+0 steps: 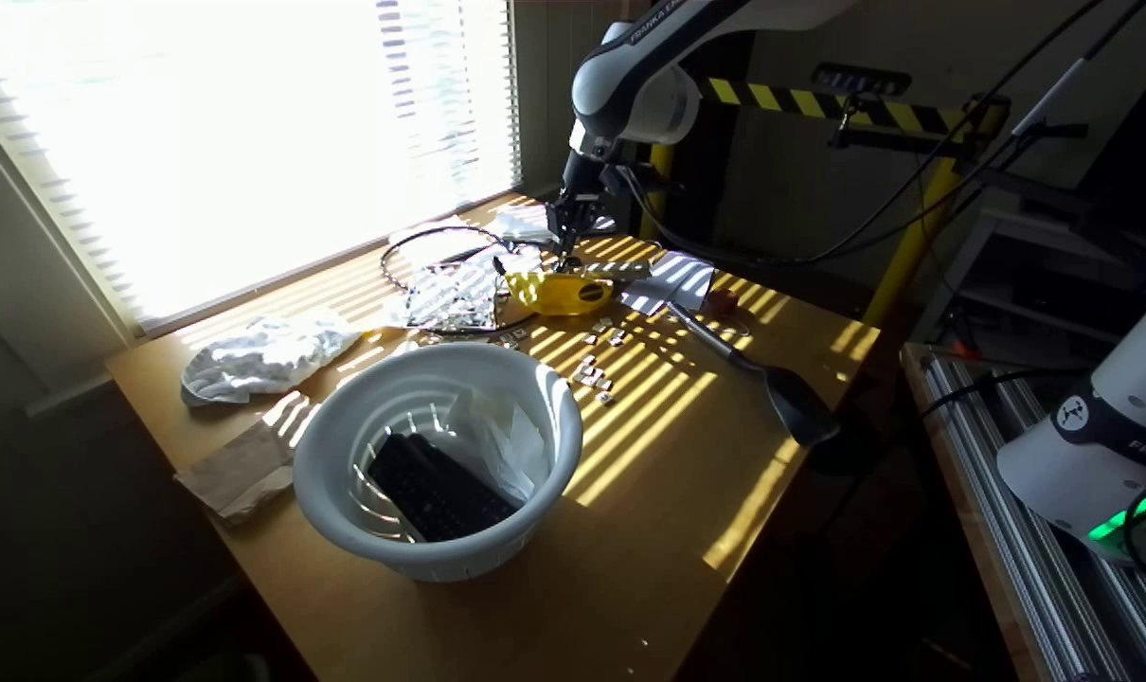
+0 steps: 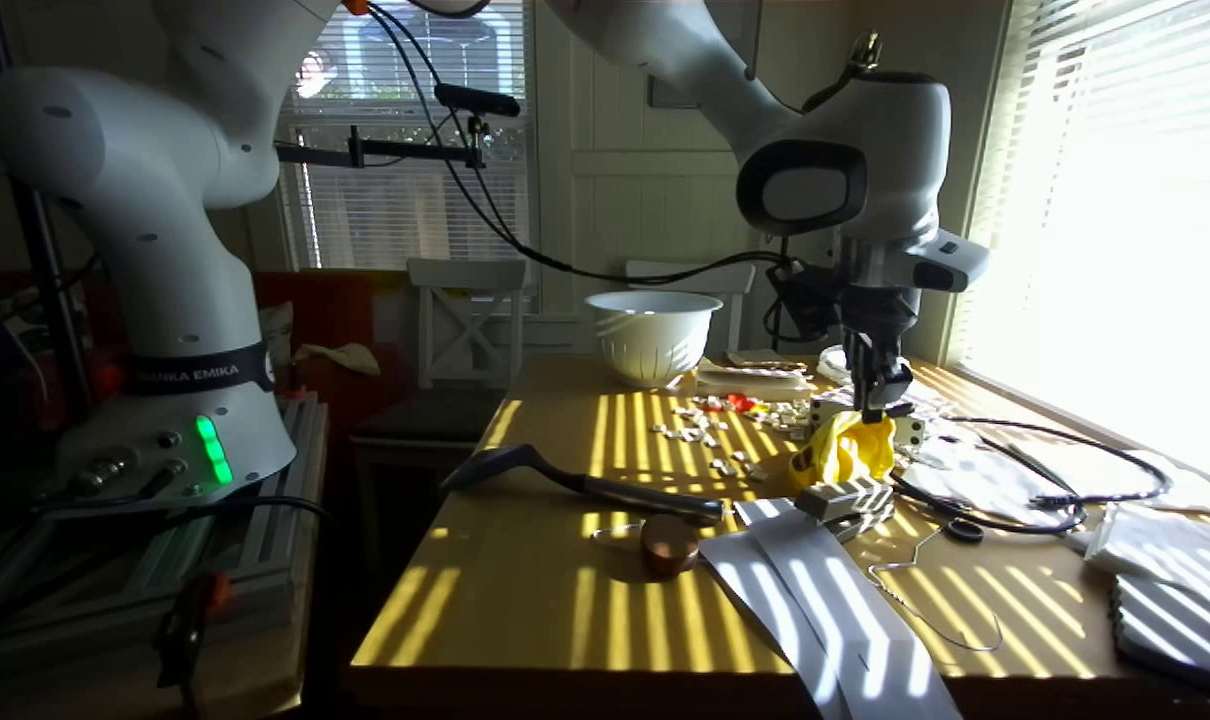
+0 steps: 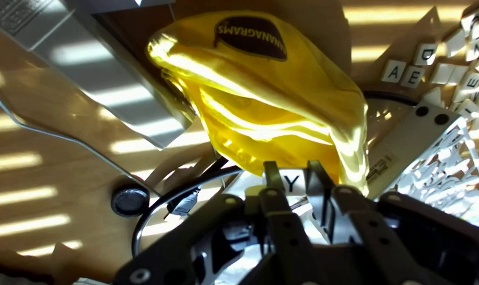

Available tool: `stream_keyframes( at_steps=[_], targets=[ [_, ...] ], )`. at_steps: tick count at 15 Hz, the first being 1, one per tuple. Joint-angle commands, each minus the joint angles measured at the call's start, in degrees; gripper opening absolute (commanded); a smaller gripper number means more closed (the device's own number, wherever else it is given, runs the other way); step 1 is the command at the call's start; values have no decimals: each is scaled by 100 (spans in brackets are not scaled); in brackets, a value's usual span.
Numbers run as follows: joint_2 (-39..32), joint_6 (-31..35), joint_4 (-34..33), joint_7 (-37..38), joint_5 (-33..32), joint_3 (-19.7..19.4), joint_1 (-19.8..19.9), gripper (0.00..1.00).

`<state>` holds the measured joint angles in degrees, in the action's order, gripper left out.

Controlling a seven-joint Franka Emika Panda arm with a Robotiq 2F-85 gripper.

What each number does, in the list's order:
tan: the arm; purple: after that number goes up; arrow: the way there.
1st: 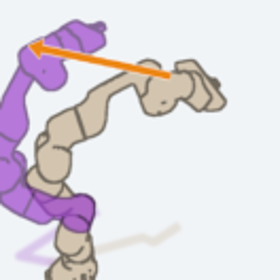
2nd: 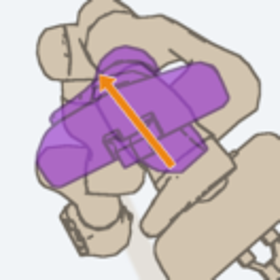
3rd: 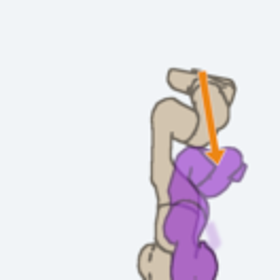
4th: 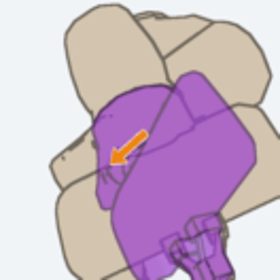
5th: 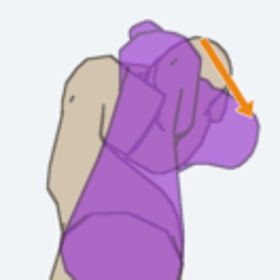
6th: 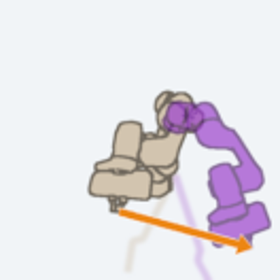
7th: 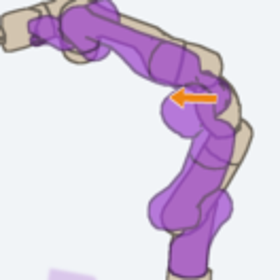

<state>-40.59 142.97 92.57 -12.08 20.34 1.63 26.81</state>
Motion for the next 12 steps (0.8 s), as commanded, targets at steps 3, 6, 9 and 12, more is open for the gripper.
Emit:
stream_keyframes(
  at_steps=[3, 6, 9, 12],
  targets=[
    [-618, -889, -996, -43, 224, 83, 84, 5],
    [-845, -1206, -1310, 47, 233, 55, 65, 5],
    [-1062, -1434, -1596, 106, 230, 48, 51, 5],
    [-1263, -1608, -1856, 215, 226, 36, 37, 5]
  ],
)
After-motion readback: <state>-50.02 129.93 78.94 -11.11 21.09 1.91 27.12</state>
